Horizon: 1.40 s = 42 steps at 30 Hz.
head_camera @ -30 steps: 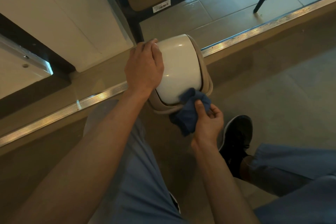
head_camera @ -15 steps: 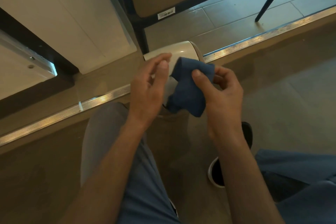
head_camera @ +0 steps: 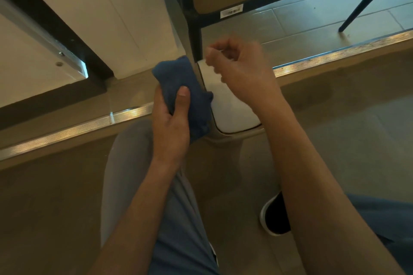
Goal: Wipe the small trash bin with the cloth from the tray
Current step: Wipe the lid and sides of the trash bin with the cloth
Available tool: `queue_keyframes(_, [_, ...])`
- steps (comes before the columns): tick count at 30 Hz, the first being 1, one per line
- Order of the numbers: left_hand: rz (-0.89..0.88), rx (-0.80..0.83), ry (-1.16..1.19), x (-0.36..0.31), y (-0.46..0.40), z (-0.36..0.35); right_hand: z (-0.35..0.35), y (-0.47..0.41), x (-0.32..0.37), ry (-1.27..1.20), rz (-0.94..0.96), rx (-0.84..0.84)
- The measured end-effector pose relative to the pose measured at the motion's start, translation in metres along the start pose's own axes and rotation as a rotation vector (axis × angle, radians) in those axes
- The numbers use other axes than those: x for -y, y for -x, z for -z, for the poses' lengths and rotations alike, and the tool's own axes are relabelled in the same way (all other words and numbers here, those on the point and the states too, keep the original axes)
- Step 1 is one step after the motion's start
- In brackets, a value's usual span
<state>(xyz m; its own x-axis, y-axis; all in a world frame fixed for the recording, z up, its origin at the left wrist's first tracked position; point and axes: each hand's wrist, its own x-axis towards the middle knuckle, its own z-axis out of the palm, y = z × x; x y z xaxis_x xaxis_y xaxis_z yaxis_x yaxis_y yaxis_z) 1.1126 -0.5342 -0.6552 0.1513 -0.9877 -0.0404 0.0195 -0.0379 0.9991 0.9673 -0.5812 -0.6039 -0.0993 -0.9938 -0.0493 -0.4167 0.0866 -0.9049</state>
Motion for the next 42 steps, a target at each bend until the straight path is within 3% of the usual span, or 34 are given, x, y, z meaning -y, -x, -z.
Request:
queue_keyframes(2, [-0.017, -0.107, -0.031, 0.004, -0.002, 0.006, -0.006, -0.013, -0.008, 0.161, 0.068, -0.048])
queue_keyframes(5, [-0.052, -0.217, -0.078, 0.016, -0.003, 0.008, -0.017, -0.031, -0.023, 0.316, 0.163, 0.017])
queue_keyframes(8, [-0.05, -0.241, -0.167, 0.035, 0.001, -0.002, -0.033, -0.042, -0.042, 0.559, 0.242, 0.064])
queue_keyframes(12, [0.031, -0.19, -0.202, 0.057, 0.031, -0.028, -0.052, -0.039, -0.061, 0.858, 0.314, -0.06])
queue_keyframes(19, [-0.058, -0.108, -0.283, 0.08, 0.102, -0.054, -0.054, -0.036, -0.062, 0.925, 0.357, -0.131])
queue_keyframes(30, [-0.058, -0.327, -0.162, 0.083, 0.107, -0.051, -0.051, -0.052, -0.058, 0.962, 0.319, -0.083])
queue_keyframes(35, [0.027, -0.274, -0.186, 0.096, 0.113, -0.063, -0.054, -0.058, -0.057, 0.997, 0.304, -0.104])
queue_keyframes(38, [-0.015, -0.252, -0.22, 0.103, 0.115, -0.071, -0.057, -0.06, -0.057, 1.017, 0.308, -0.113])
queue_keyframes(42, [-0.004, -0.303, -0.199, 0.104, 0.103, -0.076, -0.058, -0.059, -0.06, 1.011, 0.32, -0.152])
